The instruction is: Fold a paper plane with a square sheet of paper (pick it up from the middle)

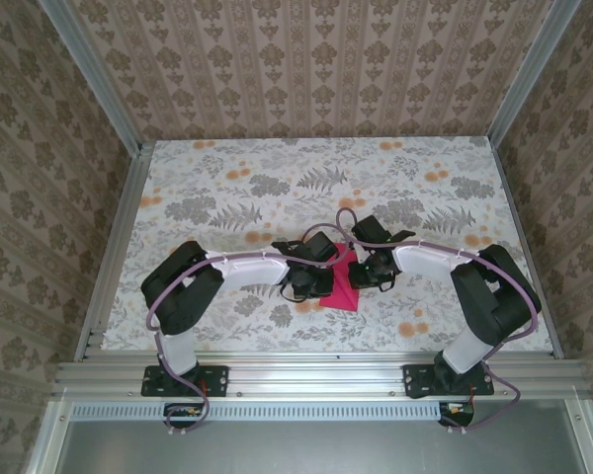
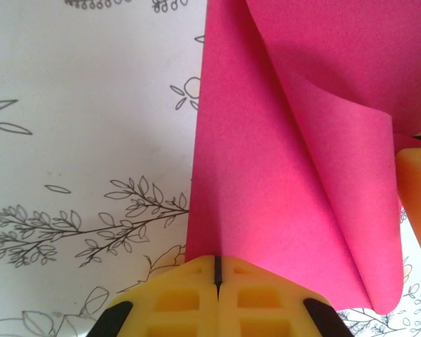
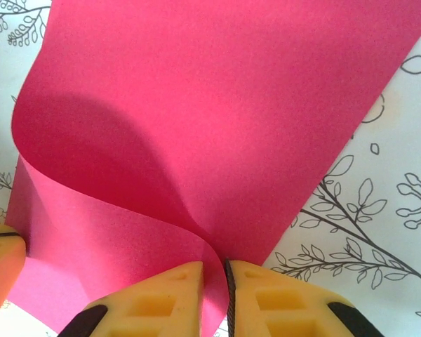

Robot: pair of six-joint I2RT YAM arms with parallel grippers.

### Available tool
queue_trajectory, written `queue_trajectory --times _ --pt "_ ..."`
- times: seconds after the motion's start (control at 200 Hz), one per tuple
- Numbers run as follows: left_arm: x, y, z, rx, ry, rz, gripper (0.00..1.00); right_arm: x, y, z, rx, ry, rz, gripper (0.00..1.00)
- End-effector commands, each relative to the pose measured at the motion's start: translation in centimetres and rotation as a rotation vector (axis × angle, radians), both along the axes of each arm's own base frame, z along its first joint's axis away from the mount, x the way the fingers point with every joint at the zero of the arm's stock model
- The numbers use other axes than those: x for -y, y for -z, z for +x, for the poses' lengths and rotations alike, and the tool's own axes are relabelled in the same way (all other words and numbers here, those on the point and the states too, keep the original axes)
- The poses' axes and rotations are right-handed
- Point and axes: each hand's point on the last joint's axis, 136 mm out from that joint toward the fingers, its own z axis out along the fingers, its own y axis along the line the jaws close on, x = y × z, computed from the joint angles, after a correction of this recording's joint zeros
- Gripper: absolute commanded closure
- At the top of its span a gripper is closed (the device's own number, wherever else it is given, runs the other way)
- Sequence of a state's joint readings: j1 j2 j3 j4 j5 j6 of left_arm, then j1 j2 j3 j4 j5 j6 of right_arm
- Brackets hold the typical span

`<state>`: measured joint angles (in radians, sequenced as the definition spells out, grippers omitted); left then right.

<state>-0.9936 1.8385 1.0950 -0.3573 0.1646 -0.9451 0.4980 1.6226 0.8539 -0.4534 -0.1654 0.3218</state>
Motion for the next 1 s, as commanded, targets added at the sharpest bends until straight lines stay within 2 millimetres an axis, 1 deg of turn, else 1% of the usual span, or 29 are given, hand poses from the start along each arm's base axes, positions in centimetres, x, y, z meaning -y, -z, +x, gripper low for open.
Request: queue_trajectory --times 0.0,0.075,0.235,0.3,0.35,0.455,0.6,0.725,0.84,0.995 --pt "-0.9 -0.1 0.6 0.018 0.011 0.046 1.0 0.0 -0.2 -1.0 -0.043 0.052 0.025 0.83" --pt "-1.4 -0.8 1.0 0.028 0.0 0.036 1.0 -0.2 -0.4 -1.4 -0.04 0.069 0.042 0.83" --pt "-1.8 -3.8 1.8 0.09 0.004 -0.005 1.0 -0.9 -0.8 -2.4 -0.037 0.095 0.096 0.84" --pt "-2.0 -4.6 1.9 0.102 0.002 -0.007 1.0 -1.1 -0.8 -2.6 -0.039 0.116 0.111 0.84" --pt "-2.4 -4.7 1.8 0.104 -0.004 -0.005 1.0 -1.7 -0.9 -2.8 -0.037 0.109 0.136 0.84" --pt "-2.2 -4.4 1.2 0.084 0.002 -0.026 1.0 -1.2 -0.8 -2.6 -0.016 0.104 0.105 0.83" --pt "-0.2 -4.1 0.2 0.061 0.048 -0.062 1.0 -1.3 -1.5 -1.6 0.015 0.056 0.075 0.83" --pt "0.6 -3.2 -0.1 0.04 0.019 -0.069 1.0 -1.0 -1.4 -1.2 0.017 0.043 0.046 0.83" --pt "0.4 -2.1 -0.3 0.023 -0.012 -0.052 1.0 -0.8 -1.4 -1.2 0.018 0.033 0.028 0.84" --pt "0.5 -1.2 -0.4 0.007 -0.008 -0.046 1.0 -0.8 -1.6 -0.7 0.036 0.015 0.017 0.83"
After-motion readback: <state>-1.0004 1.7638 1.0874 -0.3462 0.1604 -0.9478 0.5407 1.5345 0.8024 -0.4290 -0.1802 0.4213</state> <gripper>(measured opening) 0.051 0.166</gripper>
